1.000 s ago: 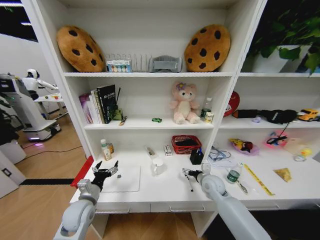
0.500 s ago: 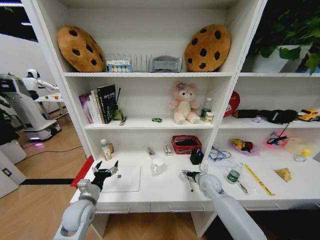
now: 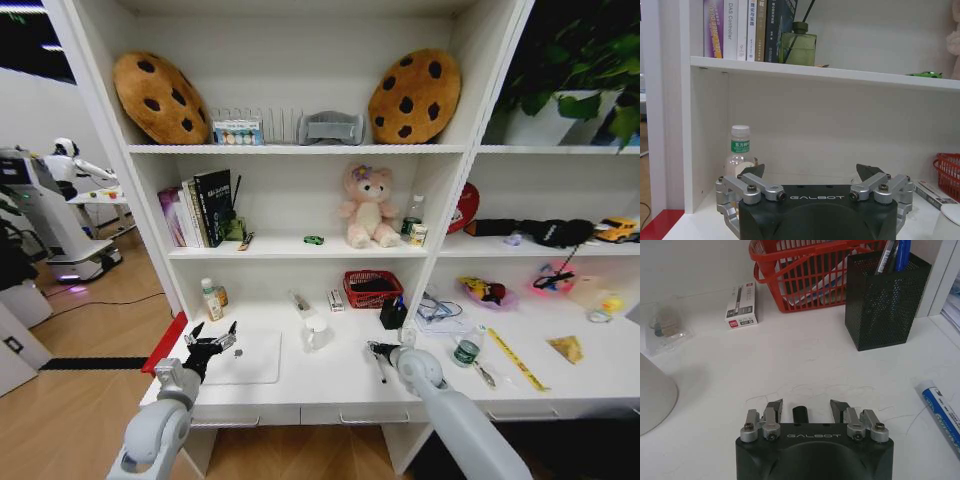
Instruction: Organize the objects on the table.
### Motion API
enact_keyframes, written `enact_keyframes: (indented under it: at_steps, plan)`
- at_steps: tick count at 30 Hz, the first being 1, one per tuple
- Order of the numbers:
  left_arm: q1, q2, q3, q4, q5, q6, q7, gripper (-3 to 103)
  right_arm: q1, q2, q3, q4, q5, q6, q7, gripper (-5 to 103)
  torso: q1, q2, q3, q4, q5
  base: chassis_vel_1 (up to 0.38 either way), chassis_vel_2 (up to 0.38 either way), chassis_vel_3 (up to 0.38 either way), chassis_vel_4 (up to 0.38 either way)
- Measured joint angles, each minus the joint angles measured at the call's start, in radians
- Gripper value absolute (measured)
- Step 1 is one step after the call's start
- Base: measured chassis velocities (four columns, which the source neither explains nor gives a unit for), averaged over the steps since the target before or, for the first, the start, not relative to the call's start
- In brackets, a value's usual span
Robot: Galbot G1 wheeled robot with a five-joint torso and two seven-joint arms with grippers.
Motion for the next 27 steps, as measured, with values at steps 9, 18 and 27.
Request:
enact_keyframes:
  at_steps: [9,18,27]
  plan:
    - [0.0,0.0,0.0,0.0,0.0,0.0,0.0,100,0.001,0.012,-0.013,-0.004,-0.006,0.007,0.0,51,0.0,0.0,0.0,0.0,-0.0001,0.0,0.0,0.0,0.0]
    - [0.0,0.0,0.0,0.0,0.0,0.0,0.0,100,-0.002,0.011,-0.014,-0.004,-0.005,0.007,0.0,36,0.0,0.0,0.0,0.0,-0.0001,0.0,0.0,0.0,0.0]
    - [0.0,0.0,0.0,0.0,0.0,0.0,0.0,100,-0.006,0.017,-0.026,-0.005,-0.009,0.012,-0.005,36,0.0,0.0,0.0,0.0,-0.0002,0.0,0.0,0.0,0.0]
